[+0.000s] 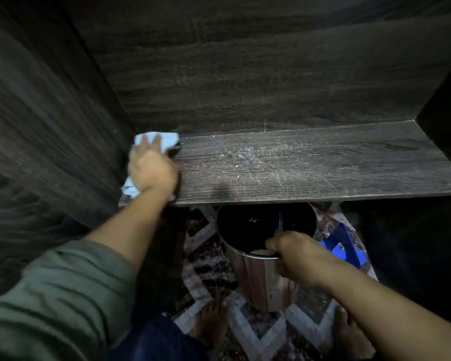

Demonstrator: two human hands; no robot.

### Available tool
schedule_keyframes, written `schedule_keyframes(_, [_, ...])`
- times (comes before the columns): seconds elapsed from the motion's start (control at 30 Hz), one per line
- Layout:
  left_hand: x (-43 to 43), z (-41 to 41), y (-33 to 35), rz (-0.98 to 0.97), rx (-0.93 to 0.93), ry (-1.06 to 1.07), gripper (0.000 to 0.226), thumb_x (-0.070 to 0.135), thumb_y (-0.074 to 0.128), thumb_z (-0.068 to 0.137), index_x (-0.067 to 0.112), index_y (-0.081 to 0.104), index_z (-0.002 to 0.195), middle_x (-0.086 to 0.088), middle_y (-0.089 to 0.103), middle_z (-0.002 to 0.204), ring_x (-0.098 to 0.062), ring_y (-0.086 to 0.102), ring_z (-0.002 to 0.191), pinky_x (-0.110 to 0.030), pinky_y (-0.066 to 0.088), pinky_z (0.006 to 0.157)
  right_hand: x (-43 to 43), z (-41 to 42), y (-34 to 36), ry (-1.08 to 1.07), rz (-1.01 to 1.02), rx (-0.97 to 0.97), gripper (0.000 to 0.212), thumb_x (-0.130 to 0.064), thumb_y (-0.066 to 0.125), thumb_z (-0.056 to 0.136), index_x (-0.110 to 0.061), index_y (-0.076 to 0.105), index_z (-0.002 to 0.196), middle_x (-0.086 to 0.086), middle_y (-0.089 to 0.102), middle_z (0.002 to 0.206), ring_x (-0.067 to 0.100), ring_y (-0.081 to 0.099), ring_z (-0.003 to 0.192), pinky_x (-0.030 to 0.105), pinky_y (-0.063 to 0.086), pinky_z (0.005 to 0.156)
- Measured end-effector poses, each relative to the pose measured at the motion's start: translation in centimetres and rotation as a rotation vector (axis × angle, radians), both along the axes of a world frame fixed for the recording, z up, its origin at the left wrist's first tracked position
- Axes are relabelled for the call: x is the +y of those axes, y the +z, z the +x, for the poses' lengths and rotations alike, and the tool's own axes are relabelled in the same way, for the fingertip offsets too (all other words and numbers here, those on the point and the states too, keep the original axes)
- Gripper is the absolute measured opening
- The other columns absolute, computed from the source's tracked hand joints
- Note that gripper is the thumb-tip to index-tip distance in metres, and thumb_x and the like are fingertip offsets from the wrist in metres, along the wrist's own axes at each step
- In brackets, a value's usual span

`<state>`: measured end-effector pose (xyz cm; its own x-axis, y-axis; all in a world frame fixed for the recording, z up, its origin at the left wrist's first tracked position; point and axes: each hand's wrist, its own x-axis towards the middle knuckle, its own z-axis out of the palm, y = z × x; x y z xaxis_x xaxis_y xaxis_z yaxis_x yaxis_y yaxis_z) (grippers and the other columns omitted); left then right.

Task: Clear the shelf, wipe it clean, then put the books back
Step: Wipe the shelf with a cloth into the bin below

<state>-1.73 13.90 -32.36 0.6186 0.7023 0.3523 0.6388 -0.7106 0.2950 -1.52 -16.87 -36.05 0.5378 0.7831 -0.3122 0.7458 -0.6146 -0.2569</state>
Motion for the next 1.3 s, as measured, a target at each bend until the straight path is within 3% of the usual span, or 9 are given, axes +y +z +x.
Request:
schedule_keyframes(0.1, [4.3,-1.8,-1.7,0.045,0.304,-0.108,0.059,0.05,0.036,0.095,0.022,0.039,0.146,-0.016,0.029,0.154,-0.035,0.027,0.139,-0.042,0.025,0.114,-0.4,0.1,0.0,0.006,-0.007,-0.008,0.021,-0.013,0.058,0.078,-0.019,0.059,0.098,0.005,0.06,0.111,0.027,0.058,0.107,0.031,0.046,0.082])
schedule_keyframes(0.2, [3.9,-1.5,-2.6,-0.041,0.35,-0.13,0.066,0.065,0.031,0.092,0.032,0.029,0.15,-0.012,0.021,0.159,-0.033,0.019,0.145,-0.042,0.017,0.119,-1.0,0.3,-0.1,-0.024,0.008,0.019,0.016,-0.014,0.061,0.077,-0.022,0.055,0.089,0.004,0.06,0.107,0.028,0.06,0.103,0.03,0.046,0.076])
schedule_keyframes(0.33, [0.3,-0.2,-1.5,-0.141,0.279,0.008,0.062,0.054,0.037,0.096,0.029,0.027,0.152,-0.012,0.017,0.16,-0.03,0.016,0.146,-0.037,0.014,0.119,-1.6,0.3,-0.3,-0.013,0.0,0.025,0.017,-0.015,0.064,0.078,-0.019,0.057,0.092,0.004,0.059,0.107,0.027,0.06,0.103,0.029,0.044,0.075])
schedule_keyframes(0.43, [-3.7,1.1,-1.7,-0.109,0.284,-0.073,0.059,0.051,0.039,0.097,0.031,0.028,0.151,-0.01,0.019,0.16,-0.026,0.015,0.147,-0.032,0.015,0.117,-1.9,0.5,-0.5,-0.005,0.013,0.028,0.017,-0.017,0.065,0.078,-0.021,0.051,0.086,0.002,0.058,0.103,0.025,0.06,0.101,0.028,0.044,0.074])
schedule_keyframes(0.67, [-12.6,2.9,-2.4,-0.304,-0.008,-0.274,0.047,0.026,0.051,0.097,0.037,0.045,0.142,0.012,0.037,0.152,-0.019,0.046,0.13,-0.027,0.037,0.102,-1.6,0.3,-0.5,0.002,0.034,0.067,0.028,-0.017,0.068,0.079,-0.024,0.041,0.08,-0.005,0.047,0.087,0.019,0.056,0.087,0.031,0.044,0.072])
schedule_keyframes(0.8, [-10.0,2.2,-1.4,-0.249,-0.134,-0.23,0.05,0.017,0.051,0.095,0.034,0.046,0.142,0.007,0.049,0.144,-0.024,0.058,0.114,-0.034,0.048,0.097,-1.3,0.3,-0.3,-0.012,0.037,0.068,0.026,-0.019,0.069,0.08,-0.024,0.045,0.081,-0.004,0.049,0.088,0.022,0.059,0.089,0.032,0.047,0.073])
schedule_keyframes(0.9, [-3.4,0.5,-1.2,-0.04,-0.056,-0.149,0.05,0.026,0.045,0.095,0.025,0.042,0.145,-0.003,0.045,0.148,-0.028,0.047,0.128,-0.037,0.037,0.106,-1.8,0.3,-0.1,-0.029,0.041,0.065,0.026,-0.019,0.07,0.08,-0.022,0.044,0.08,-0.006,0.045,0.083,0.018,0.053,0.082,0.032,0.044,0.072])
schedule_keyframes(1.03, [1.5,-1.9,-2.3,-0.178,0.192,-0.016,0.059,0.058,0.035,0.095,0.034,0.034,0.148,-0.001,0.024,0.159,-0.027,0.023,0.144,-0.043,0.021,0.115,-2.7,0.6,-0.4,-0.068,0.051,0.08,0.039,-0.019,0.073,0.077,-0.024,0.036,0.067,-0.009,0.039,0.075,0.016,0.051,0.078,0.032,0.044,0.069])
schedule_keyframes(1.3, [-5.4,3.7,-2.8,-0.159,0.167,-0.37,0.054,0.055,0.041,0.095,0.037,0.038,0.146,0.004,0.027,0.158,-0.02,0.028,0.143,-0.037,0.025,0.115,-4.2,1.0,-0.5,-0.092,0.077,0.087,0.043,-0.018,0.073,0.076,-0.025,0.032,0.065,-0.006,0.042,0.08,0.021,0.054,0.079,0.034,0.048,0.07])
